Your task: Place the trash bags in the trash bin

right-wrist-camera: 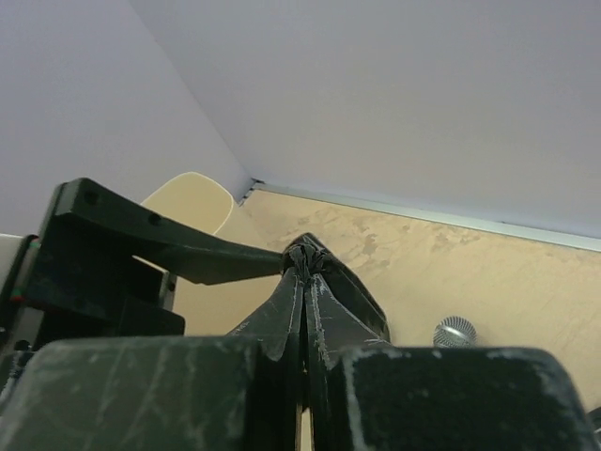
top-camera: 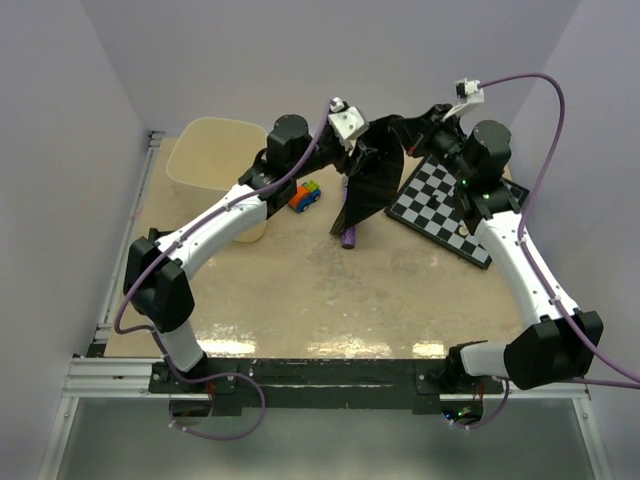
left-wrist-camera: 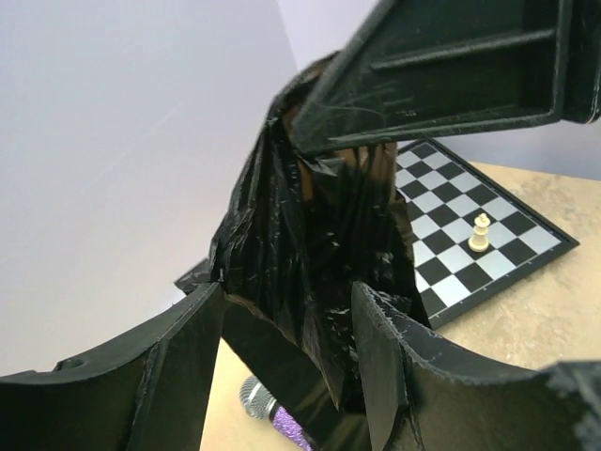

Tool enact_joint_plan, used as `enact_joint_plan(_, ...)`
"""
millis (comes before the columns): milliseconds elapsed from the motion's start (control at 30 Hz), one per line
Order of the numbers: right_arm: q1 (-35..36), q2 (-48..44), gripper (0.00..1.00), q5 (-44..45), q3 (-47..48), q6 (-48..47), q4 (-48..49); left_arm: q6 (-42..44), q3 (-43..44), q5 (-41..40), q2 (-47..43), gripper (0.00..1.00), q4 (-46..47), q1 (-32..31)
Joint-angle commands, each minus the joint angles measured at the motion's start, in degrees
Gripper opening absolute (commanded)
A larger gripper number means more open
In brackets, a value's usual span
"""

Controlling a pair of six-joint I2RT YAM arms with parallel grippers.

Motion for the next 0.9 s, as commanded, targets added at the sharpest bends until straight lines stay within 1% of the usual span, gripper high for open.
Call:
enact_joint_plan(0, 0.0, -1.0, 0.0, 5.1, 0.3, -0.2, -1.4, -0.8, 1.8, -5.3, -4.6, 0.6, -0.5, 0.0)
enact_joint_plan(100, 0.0, -0.8, 0.0, 5.2, 0.2, 0.2, -1.8, -0.6, 0.3, -1.9, -6.4, 0.59, -1.0, 0.0)
enact_joint_plan(200, 0.0, -0.7, 0.0, 4.6, -0.2, 1.6, -0.9, -1.3, 3.6, 0.5, -4.0, 0.54, -5.1, -0.1)
enact_joint_plan(300, 0.1, -0.5, 0.0, 4.0, -0.5, 2.3, -0.2, -2.1, 6.2, 2.4, -1.2, 0.53, -6.1, -0.1)
enact_joint_plan(433, 0.1, -0.8, 0.0, 4.0, -0.6, 2.6, -0.5, -4.5, 10.9, 3.9, 3.4, 0.55, -7.0, -0.5)
enact_joint_plan(533, 0.1, -1.2, 0.0, 4.2, -0.9, 2.8, -0.5, -5.2, 13.0, 4.1, 5.1, 0.59, -7.1, -1.3)
enact_joint_plan(633, 0.1, -1.7, 0.0, 4.4, -1.4, 3.3, 0.1, -3.7, 14.0, 2.9, 5.7, 0.61, -8.4, -2.1)
enact_joint_plan(700, 0.1, -2.1, 0.0, 4.4, -1.7, 3.4, 0.5, -2.5, 14.5, -1.0, 6.2, 0.6, -9.6, -2.5)
enact_joint_plan(733, 0.1, -2.1, 0.0, 4.4, -1.8, 3.5, 0.7, -2.3, 14.9, -3.0, 6.4, 0.57, -11.6, -2.5)
enact_joint_plan(800, 0.1, -2.3, 0.0, 4.3, -2.0, 3.3, 0.5, -0.7, 15.3, -6.4, 6.5, 0.53, -12.2, -2.5)
enact_joint_plan(867, 0.1, -2.6, 0.0, 3.8, -2.2, 2.6, 0.2, 0.7, 15.1, -6.9, 6.0, 0.46, -11.9, -2.4)
